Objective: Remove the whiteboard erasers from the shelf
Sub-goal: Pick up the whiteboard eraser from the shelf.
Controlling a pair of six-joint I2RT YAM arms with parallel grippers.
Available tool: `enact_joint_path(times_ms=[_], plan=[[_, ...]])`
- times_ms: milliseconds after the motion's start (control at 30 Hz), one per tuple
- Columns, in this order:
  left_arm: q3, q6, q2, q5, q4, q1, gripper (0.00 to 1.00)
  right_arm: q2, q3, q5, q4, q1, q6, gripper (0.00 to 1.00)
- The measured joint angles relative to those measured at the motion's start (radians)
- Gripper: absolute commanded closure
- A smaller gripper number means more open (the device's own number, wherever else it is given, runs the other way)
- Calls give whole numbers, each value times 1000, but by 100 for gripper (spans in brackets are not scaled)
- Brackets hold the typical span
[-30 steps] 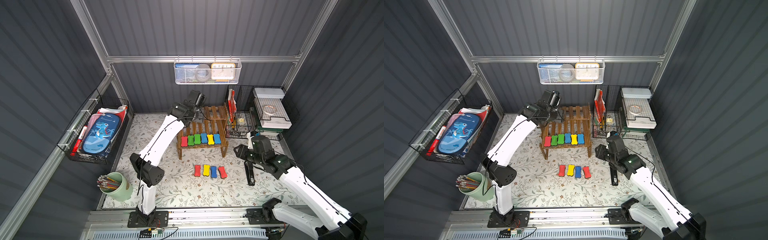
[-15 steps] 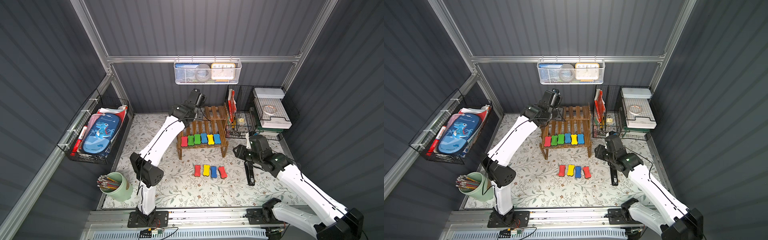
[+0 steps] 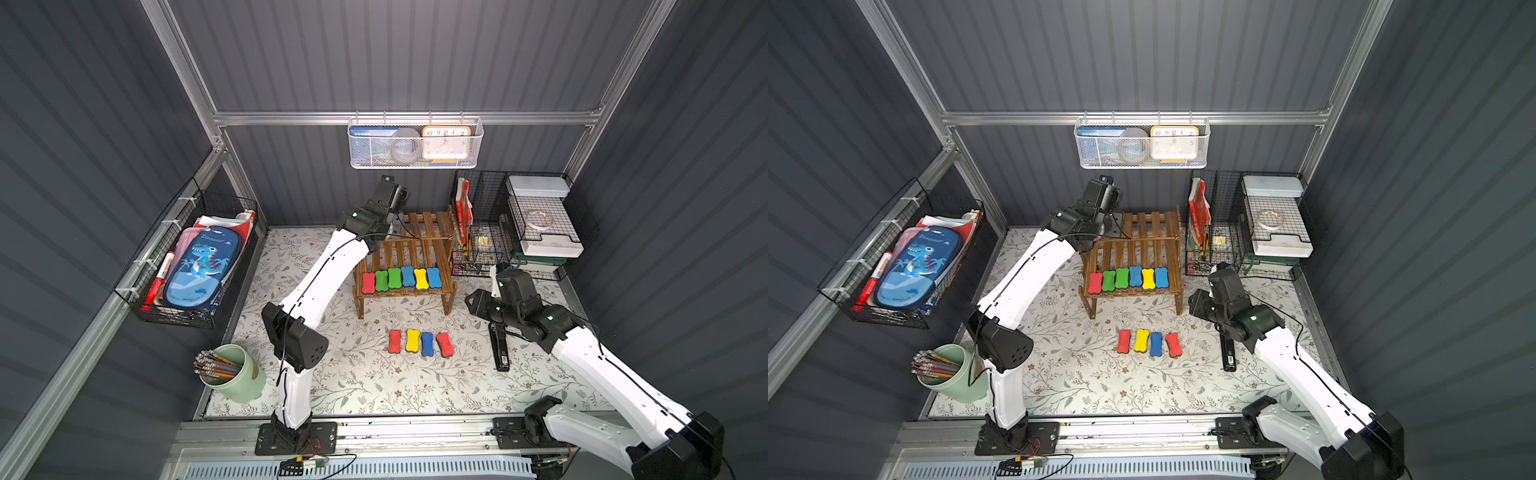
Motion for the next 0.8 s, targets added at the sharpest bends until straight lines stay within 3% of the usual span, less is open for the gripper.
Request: enact_joint_path(times_ms=[800], plan=[[-9,-21,20,-28,6,6,40,0,0,4,0,-6,0,54]])
